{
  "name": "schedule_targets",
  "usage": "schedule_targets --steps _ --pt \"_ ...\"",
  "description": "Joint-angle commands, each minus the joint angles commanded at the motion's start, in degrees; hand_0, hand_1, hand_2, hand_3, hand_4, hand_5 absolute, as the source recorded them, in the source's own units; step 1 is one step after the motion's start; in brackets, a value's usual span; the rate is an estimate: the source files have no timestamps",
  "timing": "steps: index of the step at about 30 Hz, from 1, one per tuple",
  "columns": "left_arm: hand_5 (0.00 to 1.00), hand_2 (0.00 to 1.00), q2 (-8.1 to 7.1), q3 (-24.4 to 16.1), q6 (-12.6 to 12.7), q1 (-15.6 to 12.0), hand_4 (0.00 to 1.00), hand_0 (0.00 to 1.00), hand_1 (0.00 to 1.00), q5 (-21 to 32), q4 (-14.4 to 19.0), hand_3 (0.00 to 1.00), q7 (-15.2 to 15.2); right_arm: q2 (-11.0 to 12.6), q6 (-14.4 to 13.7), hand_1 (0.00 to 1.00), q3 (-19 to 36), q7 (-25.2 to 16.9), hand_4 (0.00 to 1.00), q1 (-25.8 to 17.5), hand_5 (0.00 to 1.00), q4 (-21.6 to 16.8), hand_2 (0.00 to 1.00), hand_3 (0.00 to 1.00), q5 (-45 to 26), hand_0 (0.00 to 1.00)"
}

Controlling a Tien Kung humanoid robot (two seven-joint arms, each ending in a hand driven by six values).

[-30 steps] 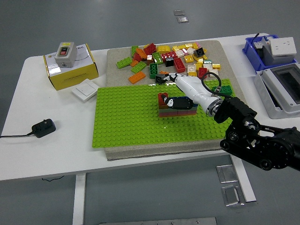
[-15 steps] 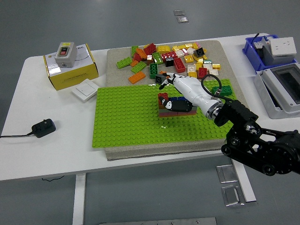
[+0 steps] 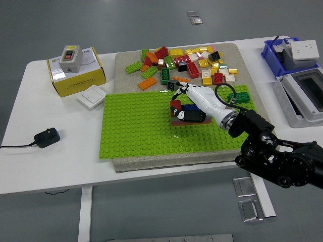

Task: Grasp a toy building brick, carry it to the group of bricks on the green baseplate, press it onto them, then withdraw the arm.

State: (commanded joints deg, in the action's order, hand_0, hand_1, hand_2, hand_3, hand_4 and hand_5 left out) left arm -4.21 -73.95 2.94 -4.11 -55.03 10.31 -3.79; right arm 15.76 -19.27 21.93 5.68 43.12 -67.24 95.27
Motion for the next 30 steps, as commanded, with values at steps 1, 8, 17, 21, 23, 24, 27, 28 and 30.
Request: schedule_targets --steps 1,8,17,21,23,24,27,28,30 --pt "0.706 0.582 0.0 0.0 0.0 0.0 0.191 0.66 0.659 0.0 0.0 0.593 0.0 0.1 0.0 0.882 0.0 0.0 0.593 -0.1 0.551 0.0 0.972 0.637 0.0 0.809" --pt "0.707 0.582 0.08 0.0 0.0 -0.2 0.19 0.66 0.659 0.0 0.0 0.594 0.0 0.4 -0.1 0.88 -0.4 -0.1 0.592 -0.6 0.575 -0.2 0.974 0.636 -0.3 0.811" --pt "0.708 0.582 0.12 0.1 0.0 -0.3 0.19 0.659 0.659 -0.1 0.0 0.594 -0.1 0.3 -0.1 0.881 -0.8 -0.2 0.592 -1.1 0.581 0.5 0.972 0.635 -0.7 0.813" --pt "0.708 0.582 0.15 0.2 0.0 -0.4 0.19 0.659 0.659 0.0 0.0 0.594 0.0 0.5 -0.2 0.881 -0.5 -0.2 0.592 -1.4 0.581 0.5 0.972 0.635 -0.7 0.813" --pt "0.708 0.582 0.14 0.2 0.0 -0.4 0.189 0.659 0.659 0.1 0.0 0.593 -0.1 0.5 -0.2 0.881 -0.4 -0.3 0.592 -1.6 0.583 0.5 0.971 0.635 -0.7 0.813" --pt "0.708 0.582 0.13 0.3 0.0 -0.3 0.189 0.659 0.659 0.1 0.0 0.593 -0.1 0.6 -0.2 0.881 -0.3 -0.3 0.592 -1.7 0.583 0.6 0.971 0.635 -0.7 0.813" --pt "0.708 0.582 0.11 0.4 0.0 -0.3 0.189 0.659 0.659 0.2 0.0 0.593 -0.1 0.5 -0.3 0.881 -0.3 -0.4 0.592 -2.0 0.583 0.6 0.971 0.635 -0.7 0.813" --pt "0.708 0.582 0.12 0.4 0.0 -0.3 0.189 0.659 0.659 0.2 0.0 0.593 -0.1 0.5 -0.3 0.881 -0.3 -0.4 0.592 -2.0 0.583 0.6 0.971 0.635 -0.7 0.813" --pt "0.709 0.582 0.11 0.4 0.0 -0.3 0.189 0.66 0.658 0.2 0.0 0.594 -0.2 0.3 -0.4 0.88 -0.2 -0.4 0.592 -2.1 0.585 0.6 0.972 0.634 -0.6 0.815"
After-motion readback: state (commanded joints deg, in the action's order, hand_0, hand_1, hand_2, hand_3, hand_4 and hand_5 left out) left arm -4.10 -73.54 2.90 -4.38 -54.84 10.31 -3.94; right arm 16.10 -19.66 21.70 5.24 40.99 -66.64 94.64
